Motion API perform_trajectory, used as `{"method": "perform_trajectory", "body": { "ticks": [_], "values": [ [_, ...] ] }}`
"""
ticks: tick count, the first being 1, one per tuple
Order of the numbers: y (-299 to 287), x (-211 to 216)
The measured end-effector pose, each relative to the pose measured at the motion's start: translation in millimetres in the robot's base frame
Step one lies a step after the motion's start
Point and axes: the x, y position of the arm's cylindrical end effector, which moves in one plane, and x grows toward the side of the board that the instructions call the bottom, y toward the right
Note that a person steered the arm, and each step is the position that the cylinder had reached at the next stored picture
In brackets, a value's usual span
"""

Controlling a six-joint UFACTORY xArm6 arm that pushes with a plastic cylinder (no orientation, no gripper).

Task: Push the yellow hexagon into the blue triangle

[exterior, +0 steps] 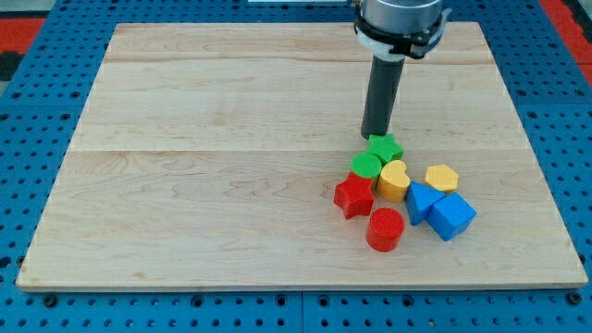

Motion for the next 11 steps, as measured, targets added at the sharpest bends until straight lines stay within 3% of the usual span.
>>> {"method": "perform_trajectory", "body": {
  "ticks": [4,6,9,11],
  "values": [
    [41.0,31.9],
    [98.7,49.2],
    [87.0,72.7],
    [153.1,122.8]
  ]
}}
